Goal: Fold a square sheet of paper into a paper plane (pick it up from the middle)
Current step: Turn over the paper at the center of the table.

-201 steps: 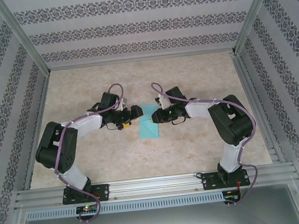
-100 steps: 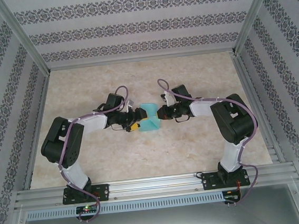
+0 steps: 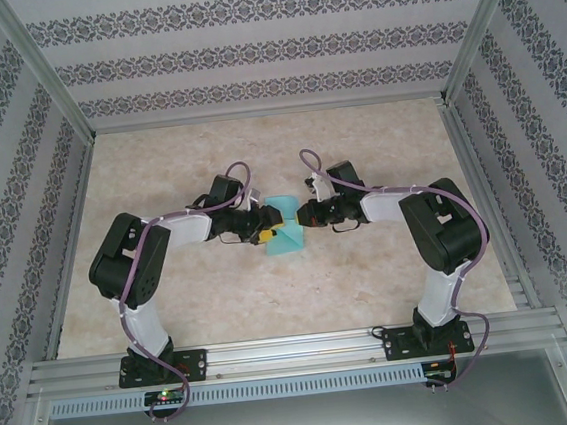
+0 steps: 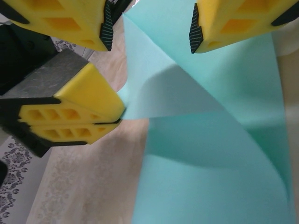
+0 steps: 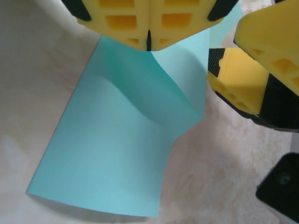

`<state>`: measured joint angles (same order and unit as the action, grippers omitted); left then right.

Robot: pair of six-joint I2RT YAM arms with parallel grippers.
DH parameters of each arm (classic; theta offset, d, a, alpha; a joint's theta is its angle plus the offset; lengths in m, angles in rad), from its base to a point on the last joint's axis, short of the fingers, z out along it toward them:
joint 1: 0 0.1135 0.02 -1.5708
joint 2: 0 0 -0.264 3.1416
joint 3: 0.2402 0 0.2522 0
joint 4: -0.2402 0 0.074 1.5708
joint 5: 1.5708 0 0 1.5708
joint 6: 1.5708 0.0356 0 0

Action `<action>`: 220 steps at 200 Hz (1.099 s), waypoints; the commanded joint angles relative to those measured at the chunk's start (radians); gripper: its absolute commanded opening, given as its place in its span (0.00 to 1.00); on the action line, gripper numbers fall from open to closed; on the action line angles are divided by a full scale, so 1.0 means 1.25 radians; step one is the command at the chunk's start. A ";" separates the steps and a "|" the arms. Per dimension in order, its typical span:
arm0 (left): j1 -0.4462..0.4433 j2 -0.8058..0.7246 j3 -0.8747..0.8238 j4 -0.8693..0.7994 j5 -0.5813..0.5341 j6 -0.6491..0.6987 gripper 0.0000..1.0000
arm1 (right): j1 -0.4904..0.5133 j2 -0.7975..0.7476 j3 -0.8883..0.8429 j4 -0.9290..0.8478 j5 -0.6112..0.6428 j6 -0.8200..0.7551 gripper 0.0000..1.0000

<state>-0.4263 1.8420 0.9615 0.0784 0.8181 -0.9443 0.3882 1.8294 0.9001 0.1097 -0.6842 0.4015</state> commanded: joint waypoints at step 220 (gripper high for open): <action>-0.030 0.026 0.012 0.058 -0.057 0.118 0.06 | -0.045 -0.373 -0.111 -0.035 0.277 0.189 0.74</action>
<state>-0.4526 1.9198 0.9245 0.2848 0.7883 -0.9386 0.3420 1.4437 0.7975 0.1059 -0.4931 0.5880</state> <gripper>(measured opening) 0.075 0.710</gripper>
